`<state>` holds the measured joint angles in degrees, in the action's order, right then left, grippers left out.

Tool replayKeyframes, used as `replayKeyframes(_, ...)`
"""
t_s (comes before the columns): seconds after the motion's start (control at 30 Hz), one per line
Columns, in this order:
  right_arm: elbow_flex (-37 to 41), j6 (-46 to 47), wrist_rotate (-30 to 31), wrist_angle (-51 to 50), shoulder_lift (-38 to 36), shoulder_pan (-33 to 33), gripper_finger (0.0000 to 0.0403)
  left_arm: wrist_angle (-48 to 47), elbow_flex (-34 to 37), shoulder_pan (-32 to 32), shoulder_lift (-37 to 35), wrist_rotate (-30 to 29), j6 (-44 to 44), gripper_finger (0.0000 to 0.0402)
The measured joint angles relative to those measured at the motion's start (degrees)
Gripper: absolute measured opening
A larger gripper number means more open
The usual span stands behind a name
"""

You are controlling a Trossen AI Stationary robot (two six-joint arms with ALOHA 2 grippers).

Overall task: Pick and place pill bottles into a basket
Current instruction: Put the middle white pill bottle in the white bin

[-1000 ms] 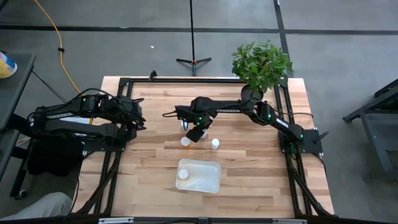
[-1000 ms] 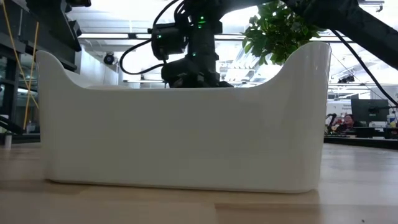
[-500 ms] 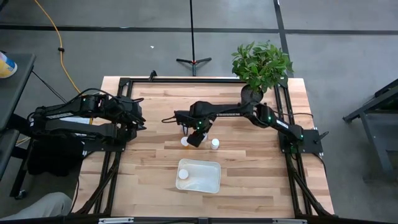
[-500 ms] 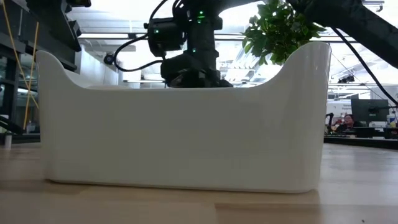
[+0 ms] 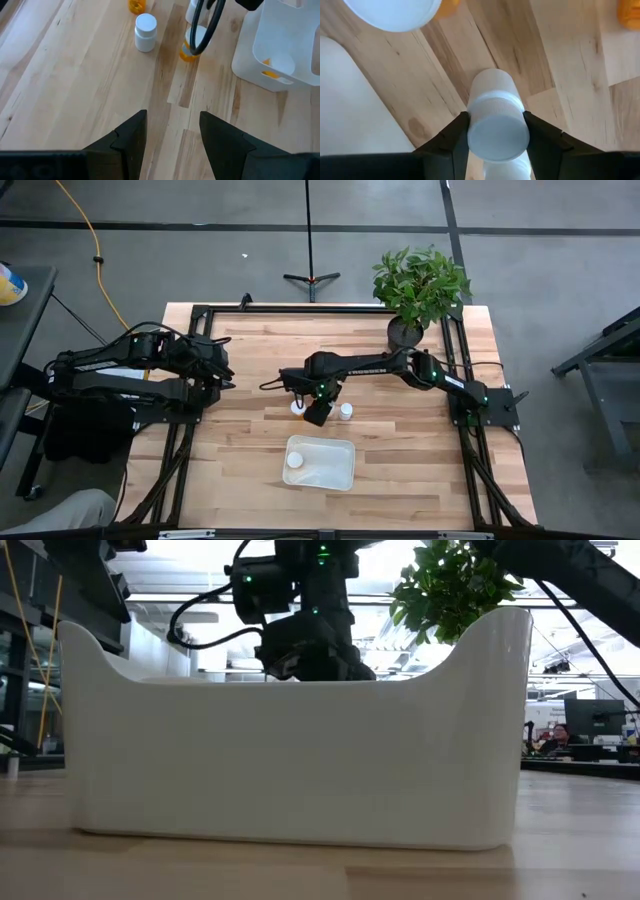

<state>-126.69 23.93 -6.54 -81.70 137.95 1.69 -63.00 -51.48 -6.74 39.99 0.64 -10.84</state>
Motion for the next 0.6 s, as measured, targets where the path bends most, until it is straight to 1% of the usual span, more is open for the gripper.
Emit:
replayKeyframes(0.3,0.0,-1.0,0.7,-1.2,-3.0,-0.1,0.0149,0.0,0.0,0.0,0.0,0.0,-0.2,0.0216)
replayKeyframes(0.6,0.0,-1.0,1.5,-1.0,-9.2,-1.1,0.0149,0.0,0.0,0.0,0.0,-0.1,-0.2,0.0216)
